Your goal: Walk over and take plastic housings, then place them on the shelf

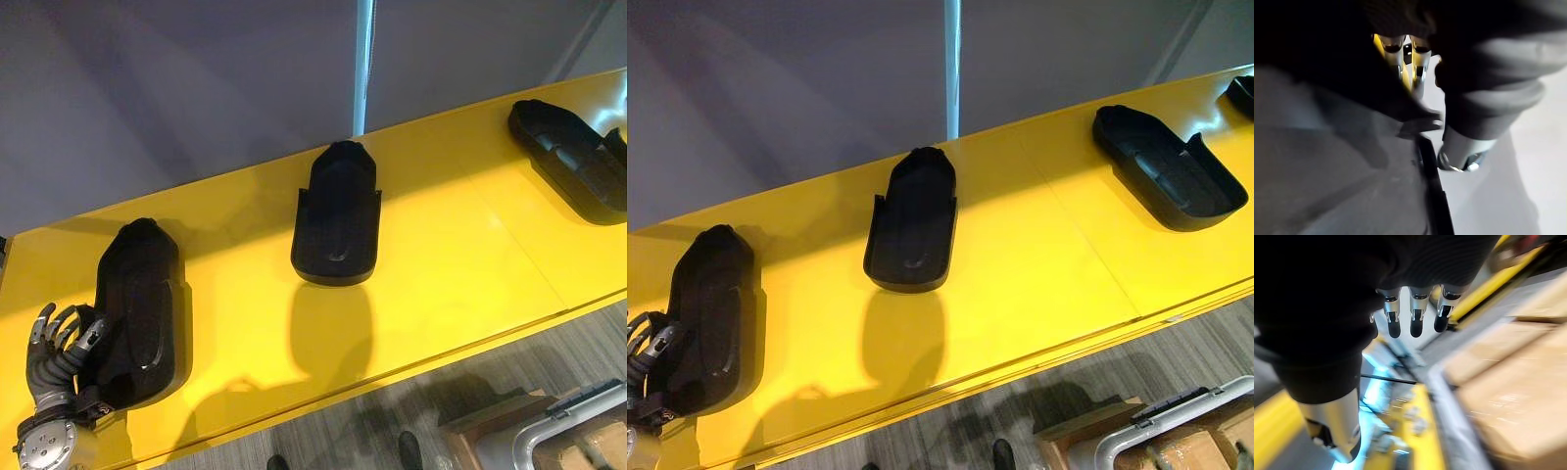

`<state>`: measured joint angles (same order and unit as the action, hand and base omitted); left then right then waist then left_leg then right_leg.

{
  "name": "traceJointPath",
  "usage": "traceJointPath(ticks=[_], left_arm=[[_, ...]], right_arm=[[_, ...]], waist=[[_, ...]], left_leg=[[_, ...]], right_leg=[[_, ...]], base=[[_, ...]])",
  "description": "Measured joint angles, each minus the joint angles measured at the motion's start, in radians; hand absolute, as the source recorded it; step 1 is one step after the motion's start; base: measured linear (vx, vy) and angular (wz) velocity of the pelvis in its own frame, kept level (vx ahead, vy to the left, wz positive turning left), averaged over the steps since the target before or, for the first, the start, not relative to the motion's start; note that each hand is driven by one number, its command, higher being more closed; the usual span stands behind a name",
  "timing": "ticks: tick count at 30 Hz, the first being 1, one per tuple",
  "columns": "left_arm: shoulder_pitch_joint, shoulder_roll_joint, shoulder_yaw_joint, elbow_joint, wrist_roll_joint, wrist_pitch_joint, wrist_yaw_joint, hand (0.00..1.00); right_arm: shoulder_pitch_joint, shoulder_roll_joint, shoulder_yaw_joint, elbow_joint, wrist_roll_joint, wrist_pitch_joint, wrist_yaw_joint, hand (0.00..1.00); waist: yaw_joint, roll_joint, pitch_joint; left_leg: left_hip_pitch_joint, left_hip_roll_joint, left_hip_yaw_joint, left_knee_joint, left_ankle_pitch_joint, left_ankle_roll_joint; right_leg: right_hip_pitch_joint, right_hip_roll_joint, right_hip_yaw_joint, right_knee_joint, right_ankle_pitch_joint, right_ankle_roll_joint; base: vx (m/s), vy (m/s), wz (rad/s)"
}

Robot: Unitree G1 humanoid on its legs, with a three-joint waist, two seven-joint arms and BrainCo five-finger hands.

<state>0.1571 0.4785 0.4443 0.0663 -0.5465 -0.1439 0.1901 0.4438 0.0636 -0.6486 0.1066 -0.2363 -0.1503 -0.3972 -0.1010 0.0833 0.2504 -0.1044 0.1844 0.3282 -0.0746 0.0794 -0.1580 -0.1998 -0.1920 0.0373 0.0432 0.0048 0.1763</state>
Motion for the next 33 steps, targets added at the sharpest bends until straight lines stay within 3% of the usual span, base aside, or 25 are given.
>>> traceJointPath(ticks=[5,13,16,21,22,26,28,33], left_arm=[[0.004,0.001,0.000,0.001,-0.014,-0.011,0.001,0.00],[-0.065,-0.010,-0.007,-0.053,-0.059,-0.026,0.049,0.00],[-0.096,-0.078,0.001,-0.197,-0.024,-0.052,0.117,0.00],[-0.135,-0.257,-0.010,-0.500,0.190,-0.128,0.226,0.00],[-0.133,-0.285,-0.032,-0.547,0.221,-0.141,0.235,1.00],[-0.086,-0.343,-0.170,-0.660,0.361,-0.160,0.234,1.00],[-0.030,-0.360,-0.266,-0.682,0.415,-0.160,0.195,1.00],[0.121,-0.424,-0.431,-0.672,0.401,-0.150,0.071,1.00]], right_arm=[[0.000,0.000,0.005,0.194,0.043,0.013,0.057,0.00],[-0.033,-0.049,0.184,0.498,0.114,0.021,0.203,0.00],[-0.059,-0.050,0.226,0.574,0.114,0.021,0.227,0.00],[-0.109,-0.056,0.259,0.701,0.154,0.018,0.281,0.00],[-0.118,-0.059,0.253,0.734,0.165,0.018,0.282,0.00],[-0.167,-0.081,0.220,0.858,0.221,0.022,0.308,0.00],[-0.180,-0.096,0.210,0.915,0.231,0.031,0.311,0.00],[-0.219,-0.109,0.195,0.978,0.279,0.064,0.337,0.00]], waist=[[-0.001,-0.003,0.002],[0.008,-0.024,0.012],[0.020,-0.033,0.009],[0.028,-0.032,0.007],[0.029,-0.033,0.007],[0.042,-0.032,-0.015],[0.054,-0.031,-0.057],[0.067,-0.029,-0.103]], left_leg=[[-0.005,0.008,-0.001,0.011,-0.003,-0.003],[-0.035,0.015,-0.031,0.038,-0.002,-0.003],[-0.048,0.015,-0.049,0.045,-0.002,-0.002],[-0.022,0.015,-0.083,0.050,-0.001,-0.001],[-0.011,0.015,-0.093,0.050,-0.001,-0.001],[0.022,0.015,-0.142,0.050,-0.001,-0.001],[0.035,0.015,-0.168,0.049,-0.001,-0.002],[0.058,0.015,-0.196,0.046,0.000,-0.001]], right_leg=[[-0.002,0.007,0.004,0.003,-0.001,-0.001],[-0.008,0.011,-0.016,0.017,-0.006,-0.004],[-0.008,0.010,-0.023,0.018,-0.006,-0.004],[0.045,0.008,-0.053,0.019,-0.019,-0.004],[0.066,0.008,-0.067,0.019,-0.025,-0.006],[0.129,0.006,-0.117,0.036,-0.056,-0.006],[0.152,0.005,-0.140,0.052,-0.075,-0.008],[0.198,0.005,-0.174,0.054,-0.087,-0.007]], base=[[0.00,-0.008,-0.03],[-0.02,-0.011,0.08],[-0.02,-0.006,0.14],[0.00,-0.003,0.17],[0.00,-0.006,0.34],[-0.01,-0.007,0.39],[0.01,-0.012,0.31],[-0.02,-0.006,0.19]])
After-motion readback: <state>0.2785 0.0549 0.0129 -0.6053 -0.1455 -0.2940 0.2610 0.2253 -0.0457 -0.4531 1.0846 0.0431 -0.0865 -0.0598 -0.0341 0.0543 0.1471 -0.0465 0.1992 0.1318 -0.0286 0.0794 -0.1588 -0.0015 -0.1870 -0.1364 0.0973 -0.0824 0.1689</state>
